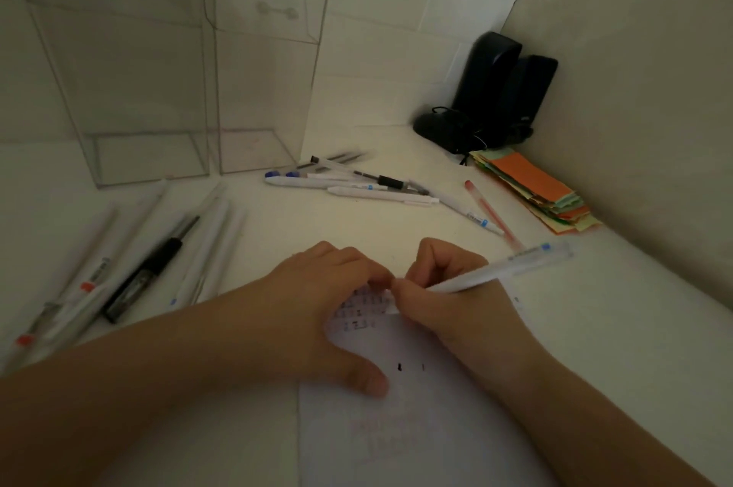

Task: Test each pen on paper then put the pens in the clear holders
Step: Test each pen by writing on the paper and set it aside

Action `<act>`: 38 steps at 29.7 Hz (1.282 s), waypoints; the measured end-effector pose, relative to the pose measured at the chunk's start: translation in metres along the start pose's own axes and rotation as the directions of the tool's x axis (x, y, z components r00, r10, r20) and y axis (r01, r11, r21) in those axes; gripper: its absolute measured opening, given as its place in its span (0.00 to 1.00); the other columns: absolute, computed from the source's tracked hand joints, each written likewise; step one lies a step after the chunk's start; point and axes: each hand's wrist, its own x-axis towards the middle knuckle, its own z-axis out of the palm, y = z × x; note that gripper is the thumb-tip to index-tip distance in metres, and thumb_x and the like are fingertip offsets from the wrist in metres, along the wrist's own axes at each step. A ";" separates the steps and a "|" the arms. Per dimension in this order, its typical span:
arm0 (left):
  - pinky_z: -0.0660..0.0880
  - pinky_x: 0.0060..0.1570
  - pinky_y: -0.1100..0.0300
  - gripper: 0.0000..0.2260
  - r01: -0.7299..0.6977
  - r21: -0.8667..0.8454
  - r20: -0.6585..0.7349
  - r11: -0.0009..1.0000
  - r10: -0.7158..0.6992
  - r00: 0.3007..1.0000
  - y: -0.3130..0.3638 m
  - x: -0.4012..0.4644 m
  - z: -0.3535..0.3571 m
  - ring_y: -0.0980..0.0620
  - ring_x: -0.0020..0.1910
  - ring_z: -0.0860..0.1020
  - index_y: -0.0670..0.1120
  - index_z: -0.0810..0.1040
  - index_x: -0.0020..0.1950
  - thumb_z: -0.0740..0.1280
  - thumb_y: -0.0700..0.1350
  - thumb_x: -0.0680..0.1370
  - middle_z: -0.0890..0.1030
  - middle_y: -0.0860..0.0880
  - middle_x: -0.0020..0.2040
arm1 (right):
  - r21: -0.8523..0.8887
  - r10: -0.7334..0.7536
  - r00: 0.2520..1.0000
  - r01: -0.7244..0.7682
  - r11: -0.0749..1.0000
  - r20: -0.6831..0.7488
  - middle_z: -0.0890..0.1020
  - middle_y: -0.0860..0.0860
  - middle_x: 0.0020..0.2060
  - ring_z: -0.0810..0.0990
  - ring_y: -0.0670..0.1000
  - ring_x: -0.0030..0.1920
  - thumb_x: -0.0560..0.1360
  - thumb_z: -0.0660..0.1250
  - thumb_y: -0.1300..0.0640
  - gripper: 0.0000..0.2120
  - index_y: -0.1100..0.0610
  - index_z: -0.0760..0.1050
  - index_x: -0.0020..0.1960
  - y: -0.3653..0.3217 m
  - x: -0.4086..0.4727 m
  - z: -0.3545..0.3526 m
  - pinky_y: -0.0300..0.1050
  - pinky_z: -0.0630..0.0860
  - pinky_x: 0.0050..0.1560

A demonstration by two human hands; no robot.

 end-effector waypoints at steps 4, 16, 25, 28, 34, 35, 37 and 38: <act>0.62 0.52 0.70 0.33 -0.010 0.028 -0.050 1.000 0.012 0.999 0.000 0.001 0.005 0.66 0.55 0.61 0.63 0.62 0.60 0.56 0.73 0.57 0.63 0.70 0.51 | -0.040 -0.063 0.996 0.061 0.997 -0.057 0.67 0.55 0.22 0.63 0.47 0.24 0.64 0.66 0.64 0.12 0.63 0.64 0.28 0.002 -0.001 0.007 0.35 0.61 0.21; 0.62 0.51 0.74 0.32 0.010 -0.015 -0.068 1.000 -0.011 0.998 0.000 0.001 0.003 0.67 0.56 0.60 0.63 0.67 0.57 0.59 0.72 0.56 0.64 0.69 0.52 | -0.093 -0.055 0.997 0.050 0.994 -0.046 0.67 0.50 0.21 0.63 0.43 0.22 0.67 0.68 0.68 0.16 0.57 0.65 0.27 0.002 0.000 0.010 0.33 0.61 0.21; 0.64 0.51 0.72 0.35 0.018 -0.005 -0.072 1.000 -0.019 0.997 0.001 0.000 0.003 0.65 0.52 0.62 0.59 0.70 0.59 0.59 0.73 0.56 0.63 0.70 0.50 | -0.168 -0.066 0.998 0.061 0.984 -0.025 0.66 0.50 0.21 0.63 0.44 0.23 0.68 0.66 0.68 0.16 0.57 0.64 0.28 -0.001 -0.001 0.008 0.34 0.61 0.21; 0.64 0.52 0.71 0.35 0.023 -0.005 -0.070 1.000 -0.023 0.997 0.001 0.001 0.002 0.65 0.52 0.61 0.59 0.70 0.59 0.60 0.73 0.56 0.63 0.70 0.50 | -0.165 -0.070 0.997 0.065 0.984 -0.024 0.66 0.50 0.21 0.63 0.44 0.23 0.68 0.66 0.68 0.16 0.57 0.64 0.28 -0.001 -0.002 0.008 0.33 0.61 0.21; 0.65 0.53 0.69 0.36 0.029 -0.003 -0.069 1.000 -0.029 0.997 0.002 0.001 0.003 0.64 0.51 0.61 0.59 0.70 0.59 0.59 0.73 0.55 0.63 0.70 0.50 | -0.161 -0.069 0.998 0.067 0.985 -0.003 0.67 0.50 0.21 0.64 0.45 0.23 0.68 0.68 0.67 0.17 0.56 0.64 0.28 -0.002 -0.001 0.008 0.35 0.62 0.21; 0.64 0.53 0.70 0.36 0.032 -0.003 -0.066 0.999 -0.032 0.997 0.002 0.001 0.003 0.64 0.51 0.61 0.59 0.70 0.59 0.61 0.73 0.55 0.63 0.70 0.50 | -0.152 -0.065 0.998 0.065 0.986 0.002 0.67 0.49 0.21 0.64 0.44 0.22 0.68 0.68 0.67 0.17 0.56 0.64 0.28 -0.002 0.000 0.008 0.35 0.62 0.21; 0.63 0.52 0.71 0.34 0.048 -0.013 -0.053 0.999 -0.048 0.997 0.004 0.001 0.002 0.66 0.51 0.61 0.59 0.70 0.59 0.66 0.71 0.57 0.63 0.70 0.51 | -0.134 -0.060 0.998 0.060 0.989 0.002 0.67 0.49 0.21 0.64 0.43 0.22 0.68 0.68 0.68 0.18 0.56 0.64 0.27 -0.002 0.000 0.007 0.34 0.62 0.21; 0.63 0.52 0.72 0.33 0.050 -0.018 -0.051 0.999 -0.051 0.997 0.004 0.000 0.002 0.66 0.53 0.61 0.60 0.69 0.59 0.67 0.71 0.57 0.63 0.69 0.51 | -0.139 -0.064 0.998 0.063 0.988 -0.001 0.67 0.49 0.21 0.64 0.43 0.22 0.68 0.68 0.68 0.18 0.56 0.64 0.27 -0.002 0.000 0.007 0.34 0.62 0.21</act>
